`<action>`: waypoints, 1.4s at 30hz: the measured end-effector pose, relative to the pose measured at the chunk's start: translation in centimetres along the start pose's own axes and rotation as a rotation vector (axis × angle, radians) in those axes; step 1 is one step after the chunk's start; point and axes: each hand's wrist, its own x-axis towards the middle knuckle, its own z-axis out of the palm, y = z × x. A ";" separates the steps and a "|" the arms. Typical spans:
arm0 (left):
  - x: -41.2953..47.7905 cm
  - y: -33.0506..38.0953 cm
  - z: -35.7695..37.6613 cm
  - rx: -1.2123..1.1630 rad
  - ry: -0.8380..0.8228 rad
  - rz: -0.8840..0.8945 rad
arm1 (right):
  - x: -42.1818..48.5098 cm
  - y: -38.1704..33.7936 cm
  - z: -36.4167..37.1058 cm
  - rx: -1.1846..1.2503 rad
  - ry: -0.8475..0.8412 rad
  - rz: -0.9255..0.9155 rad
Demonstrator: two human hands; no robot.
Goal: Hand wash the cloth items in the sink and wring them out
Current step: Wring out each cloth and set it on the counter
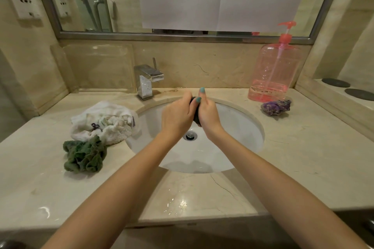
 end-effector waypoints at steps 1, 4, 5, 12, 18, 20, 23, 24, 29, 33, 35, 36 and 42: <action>-0.1 0.2 0.2 -0.056 0.010 -0.045 | 0.0 0.3 0.1 -0.048 0.024 -0.032; 0.3 0.2 1.2 -0.278 -0.072 -0.208 | 0.4 1.1 0.1 -0.203 0.103 -0.118; 0.4 0.0 1.6 -0.380 -0.116 -0.256 | 0.5 1.4 0.0 -0.256 0.115 -0.149; 1.1 -0.4 1.3 -0.867 -0.548 -0.670 | 1.2 2.5 -1.1 -0.649 0.012 -0.425; 1.2 -1.2 1.6 -0.934 -0.216 -0.654 | 0.7 1.6 -0.1 -0.219 -0.098 -0.047; 1.0 -0.8 1.6 -0.888 -0.156 -0.620 | 0.2 1.0 0.0 0.000 -0.163 0.197; 1.0 -0.7 1.7 -0.683 -0.128 -0.564 | 0.0 0.5 -0.2 -0.042 -0.108 0.209; 1.1 -0.7 1.6 -0.659 -0.128 -0.569 | 0.1 0.5 -0.1 -0.104 -0.057 0.151; 0.2 -1.0 0.4 -0.933 -0.129 -0.445 | 1.1 0.4 -0.2 -0.137 0.106 0.001; -0.5 -2.2 -0.8 -0.676 -0.144 -0.086 | 1.3 -0.6 -0.8 -0.020 0.023 0.096; -0.5 -2.7 -0.8 -0.440 -0.096 0.008 | 0.7 -0.7 -0.4 0.036 -0.033 0.137; -0.5 -2.6 -0.8 -0.364 -0.081 0.034 | 0.4 -0.7 -0.1 0.069 -0.050 0.150; -0.7 -0.6 -2.1 0.046 -0.030 0.003 | -0.7 -1.6 0.8 0.156 -0.069 0.178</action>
